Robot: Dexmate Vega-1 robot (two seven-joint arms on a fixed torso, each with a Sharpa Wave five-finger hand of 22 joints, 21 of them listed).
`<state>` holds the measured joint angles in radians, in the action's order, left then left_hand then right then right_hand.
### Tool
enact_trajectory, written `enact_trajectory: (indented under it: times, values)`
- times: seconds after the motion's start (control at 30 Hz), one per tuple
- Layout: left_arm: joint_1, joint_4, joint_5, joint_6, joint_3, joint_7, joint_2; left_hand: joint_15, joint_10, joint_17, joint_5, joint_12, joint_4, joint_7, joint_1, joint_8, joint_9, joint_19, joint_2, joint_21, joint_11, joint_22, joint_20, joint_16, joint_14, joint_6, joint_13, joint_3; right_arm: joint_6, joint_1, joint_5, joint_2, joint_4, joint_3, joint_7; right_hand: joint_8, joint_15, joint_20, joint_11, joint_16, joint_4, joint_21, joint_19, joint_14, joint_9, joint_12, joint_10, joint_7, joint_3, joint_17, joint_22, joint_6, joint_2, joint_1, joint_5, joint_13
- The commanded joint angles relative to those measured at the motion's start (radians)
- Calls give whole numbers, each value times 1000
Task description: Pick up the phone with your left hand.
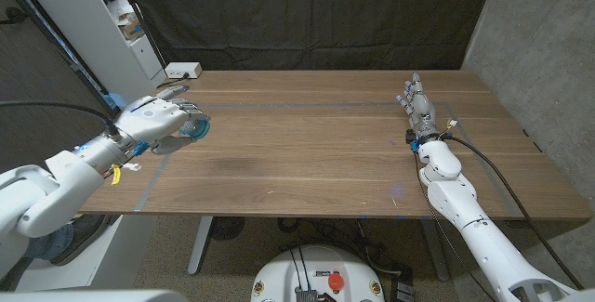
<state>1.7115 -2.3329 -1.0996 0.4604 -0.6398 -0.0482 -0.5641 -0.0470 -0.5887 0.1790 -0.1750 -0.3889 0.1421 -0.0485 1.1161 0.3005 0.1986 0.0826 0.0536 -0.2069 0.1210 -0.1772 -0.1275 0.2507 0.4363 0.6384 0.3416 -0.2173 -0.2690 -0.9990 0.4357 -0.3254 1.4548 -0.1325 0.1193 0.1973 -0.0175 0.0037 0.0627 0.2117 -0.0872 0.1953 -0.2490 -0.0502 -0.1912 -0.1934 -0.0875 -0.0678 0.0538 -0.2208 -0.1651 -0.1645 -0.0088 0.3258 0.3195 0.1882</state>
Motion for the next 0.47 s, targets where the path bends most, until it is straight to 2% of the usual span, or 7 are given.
enact_trajectory:
  times: [0.03,0.47]
  values:
    - [-39,-17,24,23,-13,-15,23,-53,-31,2,-9,-6,-5,-25,5,1,6,6,27,3,28,-2,-6,-5,6,75,7,1,20,-1,-11,-12,17,2,18,4,-4,2,-2,7,-2,-4,-3,-9,-1,-4,-7,-3,-2,-2,-6,-10,7,-3,8,2]
    - [-50,14,27,44,-9,-25,24,-53,-36,2,-9,-3,-5,-27,6,-2,7,9,28,3,28,-2,-10,-7,7,79,11,4,0,9,-14,1,-13,-8,21,4,-6,1,-1,7,-1,-3,-5,-10,-1,-5,-10,-3,-4,-2,-6,-11,8,-3,8,2]
